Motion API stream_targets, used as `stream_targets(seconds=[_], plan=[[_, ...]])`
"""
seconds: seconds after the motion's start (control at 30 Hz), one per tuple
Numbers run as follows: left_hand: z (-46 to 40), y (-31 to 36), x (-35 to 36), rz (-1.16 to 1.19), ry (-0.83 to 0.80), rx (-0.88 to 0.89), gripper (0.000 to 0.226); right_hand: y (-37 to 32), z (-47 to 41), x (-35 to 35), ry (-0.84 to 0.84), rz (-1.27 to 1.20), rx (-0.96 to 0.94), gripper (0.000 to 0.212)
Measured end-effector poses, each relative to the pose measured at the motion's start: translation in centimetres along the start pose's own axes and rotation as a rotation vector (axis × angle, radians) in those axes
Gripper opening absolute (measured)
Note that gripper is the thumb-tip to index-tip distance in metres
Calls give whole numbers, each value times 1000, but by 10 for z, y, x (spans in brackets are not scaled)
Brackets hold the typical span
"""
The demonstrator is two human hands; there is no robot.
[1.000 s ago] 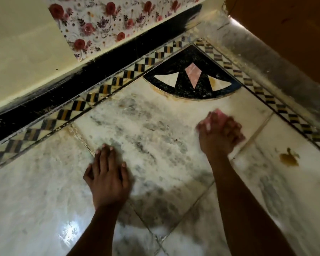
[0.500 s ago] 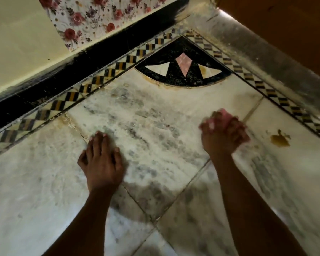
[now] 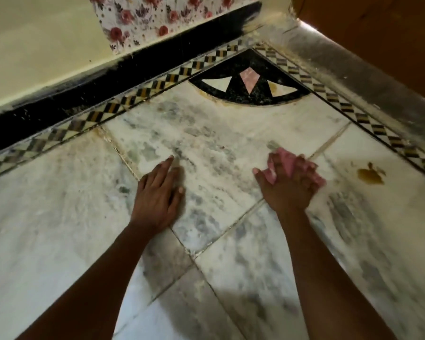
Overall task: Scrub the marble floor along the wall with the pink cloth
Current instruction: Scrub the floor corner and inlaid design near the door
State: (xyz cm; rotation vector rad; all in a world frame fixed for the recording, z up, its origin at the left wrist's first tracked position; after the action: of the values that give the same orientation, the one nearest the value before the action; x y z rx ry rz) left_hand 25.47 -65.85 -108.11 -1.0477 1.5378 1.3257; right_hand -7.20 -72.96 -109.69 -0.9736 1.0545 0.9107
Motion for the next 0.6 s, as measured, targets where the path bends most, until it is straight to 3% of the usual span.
stream_targets(seconds=[0.1,0.17,0.23,0.3,0.37,0.43,0.5,0.6], plan=[[16,37,6,49,-10,-9,65,15,38,3,20,97,-389,94],[23,62,9,100,8,-17,66,47,72,4,40,98,-506,85],[27,85,11,172,5,-38,69,90,84,-3,18,54,-399,73],[29,104,12,229,14,-72,70,128,81,-18,15,-23,-155,76],[31,121,14,248,20,-69,67,143,73,-29,83,-32,-17,76],[36,139,16,237,8,-19,65,144,64,-26,15,-42,53,65],[36,156,19,220,-13,30,65,140,62,-20,23,-30,-35,61],[31,182,25,217,-36,57,68,155,81,-17,54,98,-417,61]])
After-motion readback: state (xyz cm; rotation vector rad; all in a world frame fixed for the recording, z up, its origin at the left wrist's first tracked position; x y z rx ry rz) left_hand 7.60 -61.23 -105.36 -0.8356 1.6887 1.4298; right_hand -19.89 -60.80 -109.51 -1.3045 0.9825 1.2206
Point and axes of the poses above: each hand's wrist, its own z-axis away from the middle knuckle, its own x-axis out of the palm, y = z × x, the point moved 5 cm from there along -z, towards the middle knuckle, and after that the axes turned 3 degrees about x, right-handed, at the moved point
